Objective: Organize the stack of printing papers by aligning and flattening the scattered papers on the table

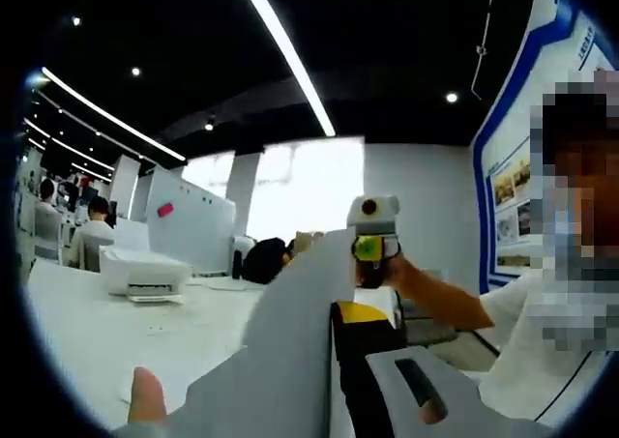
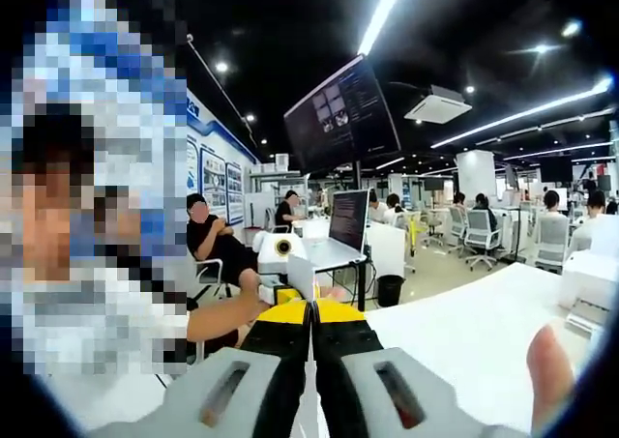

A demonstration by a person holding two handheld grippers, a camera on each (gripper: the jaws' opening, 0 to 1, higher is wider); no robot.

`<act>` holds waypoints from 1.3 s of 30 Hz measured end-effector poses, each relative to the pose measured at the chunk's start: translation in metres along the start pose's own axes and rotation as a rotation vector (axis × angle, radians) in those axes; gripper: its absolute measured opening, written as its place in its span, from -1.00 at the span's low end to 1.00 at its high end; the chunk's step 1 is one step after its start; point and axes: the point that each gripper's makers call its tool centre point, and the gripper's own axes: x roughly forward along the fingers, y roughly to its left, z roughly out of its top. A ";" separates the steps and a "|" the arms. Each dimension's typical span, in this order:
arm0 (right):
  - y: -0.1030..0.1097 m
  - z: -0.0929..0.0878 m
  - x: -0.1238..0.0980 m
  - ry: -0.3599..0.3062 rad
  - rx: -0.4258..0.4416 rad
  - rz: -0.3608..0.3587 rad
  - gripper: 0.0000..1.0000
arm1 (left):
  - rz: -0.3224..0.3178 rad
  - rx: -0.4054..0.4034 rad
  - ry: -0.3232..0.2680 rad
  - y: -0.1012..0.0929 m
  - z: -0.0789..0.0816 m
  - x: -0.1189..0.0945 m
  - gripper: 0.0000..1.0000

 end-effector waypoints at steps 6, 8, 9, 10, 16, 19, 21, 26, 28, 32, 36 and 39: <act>0.000 -0.002 0.000 0.000 0.003 0.000 -1.00 | 0.001 -0.008 0.008 0.002 -0.001 -0.001 -0.88; -0.001 -0.001 0.000 -0.003 0.004 -0.002 -1.00 | -0.008 -0.007 0.007 0.002 0.000 -0.002 -0.88; -0.002 -0.001 -0.001 -0.009 0.007 -0.003 -1.00 | -0.007 0.015 0.003 0.002 0.001 -0.002 -0.88; -0.002 0.000 -0.001 -0.014 0.014 0.000 -1.00 | -0.005 0.044 0.002 0.001 0.000 -0.001 -0.88; 0.001 0.005 -0.001 -0.044 0.023 0.017 -1.00 | 0.001 0.059 0.046 0.000 -0.011 0.002 -0.69; 0.001 0.004 -0.001 -0.039 0.017 0.011 -1.00 | 0.005 0.030 0.041 0.000 -0.012 0.003 -0.77; 0.002 0.004 -0.002 -0.041 0.020 0.013 -1.00 | -0.003 0.020 0.036 -0.001 -0.011 0.003 -0.79; -0.001 0.007 -0.005 -0.054 0.025 0.009 -1.00 | -0.010 0.023 0.053 -0.005 -0.017 0.005 -0.88; -0.001 0.006 -0.005 -0.052 0.026 0.011 -1.00 | -0.011 0.014 0.049 -0.005 -0.017 0.005 -0.88; -0.001 0.005 -0.006 -0.051 0.027 0.008 -1.00 | -0.019 -0.001 0.049 -0.007 -0.019 0.007 -0.88; -0.004 0.005 -0.008 -0.056 0.024 -0.006 -1.00 | -0.023 -0.007 0.046 -0.008 -0.018 0.008 -0.89; -0.007 0.008 -0.009 -0.077 -0.032 -0.039 -1.00 | -0.021 -0.012 0.038 -0.006 -0.016 0.007 -0.89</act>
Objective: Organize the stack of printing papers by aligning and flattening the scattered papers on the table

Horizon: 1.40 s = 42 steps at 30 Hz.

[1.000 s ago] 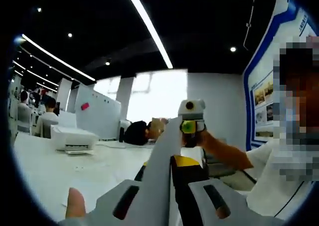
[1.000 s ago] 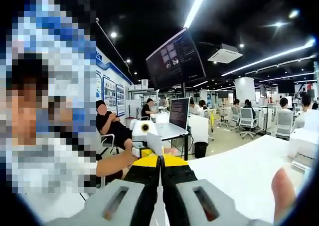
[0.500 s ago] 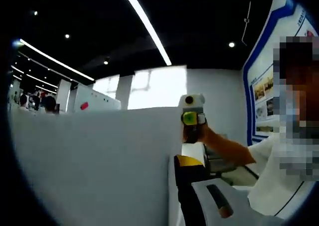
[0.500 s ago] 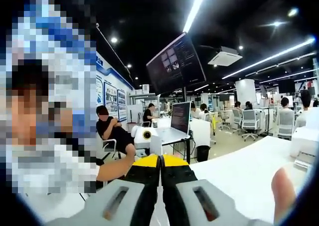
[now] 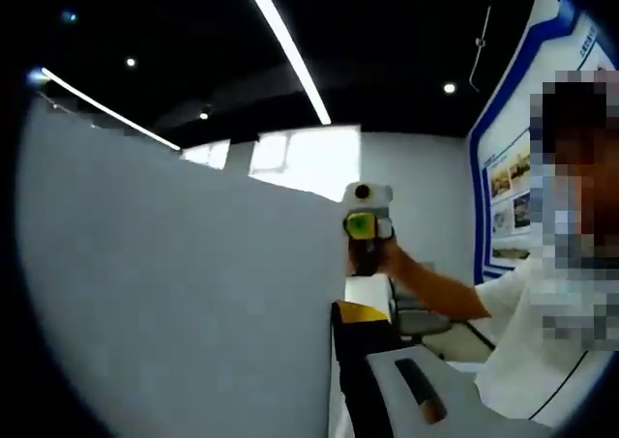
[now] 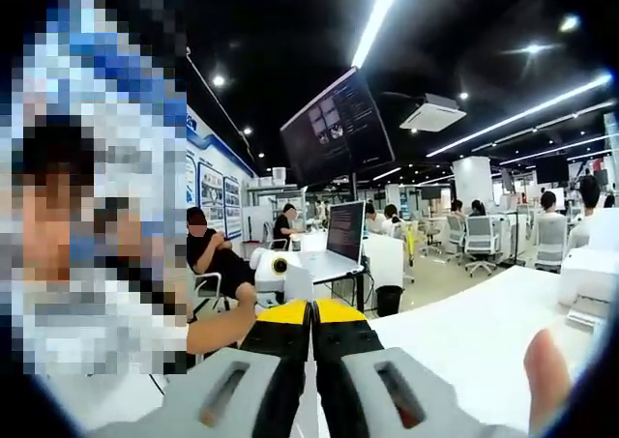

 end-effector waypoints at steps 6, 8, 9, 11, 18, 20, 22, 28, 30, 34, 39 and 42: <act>-0.008 -0.004 -0.003 0.029 -0.120 -0.056 -0.86 | 0.017 -0.015 -0.011 0.004 -0.002 -0.007 -0.89; -0.011 -0.005 -0.004 0.036 -0.136 -0.067 -0.77 | 0.023 -0.016 -0.015 0.005 -0.002 -0.009 -0.88; -0.015 -0.004 -0.005 0.032 -0.139 -0.082 -0.70 | 0.028 -0.023 -0.019 0.006 -0.001 -0.010 -0.88; -0.019 -0.002 -0.007 0.014 -0.157 -0.105 -0.57 | 0.033 -0.022 -0.022 0.007 0.000 -0.013 -0.88; -0.052 -0.007 -0.031 0.002 -0.229 -0.302 0.06 | 0.068 -0.018 -0.025 0.012 -0.004 -0.027 -0.88; -0.063 -0.015 -0.043 0.031 -0.248 -0.374 0.28 | 0.081 -0.022 -0.028 0.014 -0.007 -0.031 -0.88; -0.072 -0.027 -0.058 0.079 -0.286 -0.447 0.43 | 0.092 -0.021 -0.026 0.015 -0.012 -0.035 -0.88; -0.076 -0.060 -0.101 0.176 -0.319 -0.553 0.42 | 0.102 -0.024 -0.011 0.013 -0.019 -0.040 -0.88; -0.077 -0.068 -0.115 0.181 -0.319 -0.589 0.47 | 0.107 -0.021 -0.008 0.013 -0.021 -0.041 -0.88; -0.079 -0.083 -0.138 0.164 -0.254 -0.638 0.54 | 0.112 -0.025 0.001 0.015 -0.025 -0.043 -0.88; -0.077 -0.099 -0.158 0.185 -0.234 -0.683 0.55 | 0.110 -0.027 -0.006 0.013 -0.024 -0.046 -0.88; -0.077 -0.113 -0.169 0.222 -0.229 -0.711 0.61 | 0.108 -0.030 -0.012 0.013 -0.023 -0.046 -0.88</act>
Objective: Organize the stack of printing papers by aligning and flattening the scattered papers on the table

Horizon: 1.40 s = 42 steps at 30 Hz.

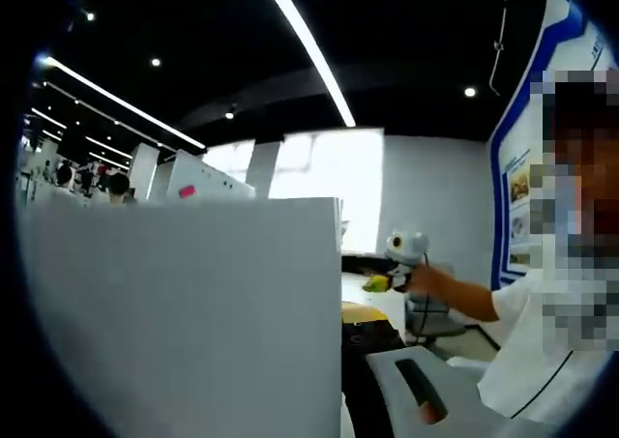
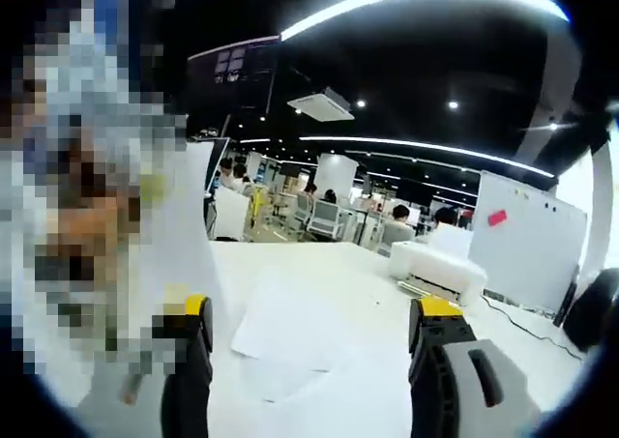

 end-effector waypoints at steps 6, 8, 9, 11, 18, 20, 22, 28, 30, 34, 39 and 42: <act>-0.006 -0.027 -0.015 0.035 0.044 -0.052 0.80 | -0.001 -0.004 0.010 0.000 -0.003 0.002 -0.88; -0.016 -0.042 -0.021 0.062 0.074 -0.105 0.80 | -0.003 -0.004 0.015 -0.001 -0.006 0.004 -0.88; -0.018 -0.053 -0.024 0.082 0.119 -0.120 0.80 | -0.003 -0.003 0.018 -0.001 -0.007 0.005 -0.88; -0.020 -0.069 -0.028 0.114 0.141 -0.132 0.80 | -0.004 -0.003 0.018 0.000 -0.007 0.006 -0.88; -0.025 -0.137 -0.050 0.244 0.168 -0.205 0.80 | -0.025 -0.007 0.024 -0.002 -0.010 0.008 -0.88; -0.030 -0.151 -0.053 0.261 0.199 -0.222 0.80 | -0.022 -0.012 0.029 -0.001 -0.012 0.009 -0.88; -0.039 -0.158 -0.054 0.270 0.246 -0.254 0.80 | -0.018 -0.013 0.035 0.000 -0.014 0.010 -0.88; -0.070 -0.151 -0.037 0.238 0.309 -0.298 0.80 | -0.017 -0.003 0.053 -0.003 -0.014 0.013 -0.88; -0.083 -0.158 -0.027 0.258 0.301 -0.317 0.80 | -0.016 -0.001 0.053 -0.003 -0.014 0.013 -0.88; -0.091 -0.178 -0.017 0.304 0.336 -0.334 0.79 | -0.006 0.000 0.053 -0.004 -0.013 0.012 -0.88; -0.087 -0.192 -0.013 0.318 0.348 -0.337 0.79 | 0.004 0.002 0.057 -0.003 -0.014 0.009 -0.88; -0.083 -0.199 -0.012 0.323 0.366 -0.339 0.79 | 0.009 -0.006 0.057 -0.001 -0.017 0.010 -0.88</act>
